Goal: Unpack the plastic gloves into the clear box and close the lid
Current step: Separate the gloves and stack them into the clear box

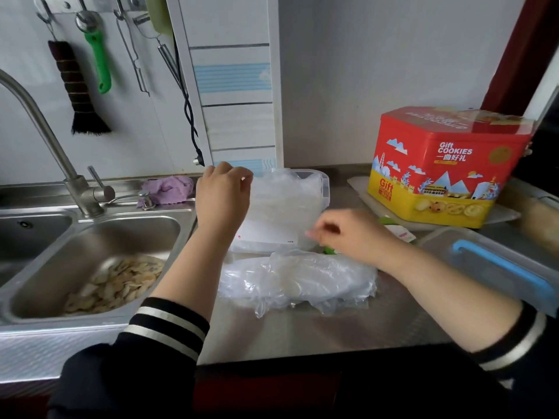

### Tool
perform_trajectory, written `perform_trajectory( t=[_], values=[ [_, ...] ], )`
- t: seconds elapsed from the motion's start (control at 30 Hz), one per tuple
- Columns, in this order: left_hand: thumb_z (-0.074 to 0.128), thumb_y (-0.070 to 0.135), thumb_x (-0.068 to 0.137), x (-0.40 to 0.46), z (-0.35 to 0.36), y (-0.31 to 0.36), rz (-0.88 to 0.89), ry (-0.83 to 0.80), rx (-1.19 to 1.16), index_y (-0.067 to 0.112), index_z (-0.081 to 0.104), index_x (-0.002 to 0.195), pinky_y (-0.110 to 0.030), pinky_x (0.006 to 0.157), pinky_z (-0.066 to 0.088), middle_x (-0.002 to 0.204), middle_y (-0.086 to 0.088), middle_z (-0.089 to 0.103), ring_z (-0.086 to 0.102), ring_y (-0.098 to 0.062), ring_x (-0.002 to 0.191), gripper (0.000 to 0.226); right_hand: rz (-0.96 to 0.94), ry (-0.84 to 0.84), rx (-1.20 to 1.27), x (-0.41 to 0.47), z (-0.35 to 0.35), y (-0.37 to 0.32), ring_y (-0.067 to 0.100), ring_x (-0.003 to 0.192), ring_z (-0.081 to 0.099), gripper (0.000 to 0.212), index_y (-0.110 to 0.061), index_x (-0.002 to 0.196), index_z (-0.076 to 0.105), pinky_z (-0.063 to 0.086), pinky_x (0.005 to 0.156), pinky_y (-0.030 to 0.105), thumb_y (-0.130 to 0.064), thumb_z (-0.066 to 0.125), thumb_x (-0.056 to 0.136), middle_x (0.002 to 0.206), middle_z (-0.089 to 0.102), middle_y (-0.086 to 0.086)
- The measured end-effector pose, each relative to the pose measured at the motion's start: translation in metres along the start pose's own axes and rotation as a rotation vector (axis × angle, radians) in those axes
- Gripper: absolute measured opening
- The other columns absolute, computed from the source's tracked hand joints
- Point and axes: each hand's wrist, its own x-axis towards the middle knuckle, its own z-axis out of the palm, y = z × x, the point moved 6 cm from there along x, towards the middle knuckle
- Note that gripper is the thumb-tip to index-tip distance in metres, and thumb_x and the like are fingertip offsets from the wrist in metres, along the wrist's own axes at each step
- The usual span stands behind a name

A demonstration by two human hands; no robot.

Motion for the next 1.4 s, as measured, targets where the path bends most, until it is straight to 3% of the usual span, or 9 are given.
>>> perform_trajectory(
  t=[0.13, 0.3, 0.4, 0.73, 0.83, 1.0, 1.2, 1.3, 1.4],
  values=[
    [0.056, 0.015, 0.092, -0.051, -0.022, 0.034, 0.2, 0.153, -0.23, 0.01, 0.069, 0.097, -0.033, 0.057, 0.044, 0.08, -0.003, 0.061, 0.055, -0.023, 0.071, 0.014, 0.093, -0.196, -0.227, -0.015, 0.041, 0.022, 0.011, 0.101, 0.051, 0.041, -0.026, 0.109, 0.061, 0.046, 0.085, 0.033, -0.055, 0.066, 0.081, 0.109, 0.054, -0.011],
    [0.043, 0.063, 0.089, -0.108, 0.019, 0.038, 0.037, -0.415, -0.342, 0.024, 0.052, 0.13, -0.026, 0.077, 0.044, 0.108, 0.01, 0.065, 0.059, -0.01, 0.1, 0.058, 0.119, 0.015, 0.04, -0.013, 0.043, 0.03, 0.012, 0.081, 0.058, 0.012, -0.022, 0.082, 0.07, 0.049, 0.075, 0.036, -0.034, 0.07, 0.084, 0.085, 0.063, -0.009],
    [0.054, 0.062, 0.082, -0.126, 0.031, 0.026, -0.101, -0.552, -0.429, 0.025, 0.044, 0.138, -0.027, 0.085, 0.043, 0.112, 0.009, 0.065, 0.058, -0.01, 0.105, 0.067, 0.05, 0.096, 0.16, -0.011, 0.038, 0.022, 0.009, 0.079, 0.058, 0.011, -0.017, 0.082, 0.071, 0.047, 0.075, 0.032, -0.027, 0.068, 0.087, 0.084, 0.064, -0.008],
    [0.056, 0.067, 0.081, -0.121, 0.026, 0.018, -0.379, -0.608, -0.576, 0.02, 0.065, 0.088, -0.029, 0.075, 0.046, 0.087, 0.008, 0.067, 0.062, -0.011, 0.085, 0.049, -0.143, 0.118, 0.489, -0.008, 0.013, -0.018, 0.001, 0.075, 0.064, 0.015, -0.016, 0.088, 0.051, 0.049, 0.076, 0.016, -0.004, 0.051, 0.096, 0.083, 0.07, -0.007],
    [0.068, 0.043, 0.085, -0.115, 0.021, 0.024, -0.422, -0.597, -0.776, 0.02, 0.062, 0.068, -0.023, 0.06, 0.039, 0.062, 0.014, 0.058, 0.051, -0.005, 0.061, 0.029, -0.165, 0.116, 0.543, -0.007, 0.009, -0.026, 0.012, 0.067, 0.061, 0.02, -0.016, 0.089, 0.049, 0.05, 0.068, 0.018, 0.002, 0.046, 0.097, 0.083, 0.07, 0.001],
    [0.07, 0.011, 0.086, -0.095, 0.009, 0.038, -0.466, -0.552, -1.205, 0.013, 0.065, 0.089, -0.021, 0.073, 0.048, 0.08, 0.004, 0.065, 0.059, -0.007, 0.076, 0.006, -0.188, 0.197, 0.52, -0.004, 0.0, -0.034, 0.004, 0.055, 0.053, 0.019, -0.02, 0.1, 0.052, 0.045, 0.057, 0.017, -0.003, 0.046, 0.098, 0.081, 0.068, -0.005],
    [0.065, 0.01, 0.089, -0.059, -0.011, 0.031, -0.467, -0.43, -1.266, 0.033, 0.047, 0.12, -0.019, 0.052, 0.039, 0.081, -0.006, 0.066, 0.044, -0.011, 0.056, 0.043, -0.175, 0.27, 0.463, 0.024, -0.025, -0.043, 0.001, 0.088, 0.063, 0.023, -0.022, 0.116, 0.054, 0.047, 0.081, 0.017, -0.01, 0.053, 0.097, 0.088, 0.072, -0.007],
    [0.058, 0.006, 0.094, -0.037, -0.017, 0.013, -0.475, -0.382, -1.248, 0.025, 0.048, 0.102, -0.02, 0.047, 0.028, 0.081, -0.001, 0.069, 0.034, -0.01, 0.051, 0.024, -0.165, 0.283, 0.492, 0.049, -0.038, -0.042, -0.004, 0.067, 0.059, 0.018, -0.015, 0.11, 0.056, 0.041, 0.057, 0.009, -0.006, 0.056, 0.095, 0.083, 0.07, -0.007],
    [0.052, -0.001, 0.093, -0.014, -0.014, -0.011, -0.47, -0.381, -1.083, 0.022, 0.052, 0.079, -0.019, 0.046, 0.024, 0.079, 0.009, 0.07, 0.037, -0.007, 0.052, 0.027, -0.137, 0.289, 0.516, 0.075, -0.043, -0.034, 0.018, 0.078, 0.063, 0.024, -0.023, 0.086, 0.057, 0.045, 0.049, 0.027, 0.0, 0.056, 0.092, 0.076, 0.07, -0.011]
  ],
)
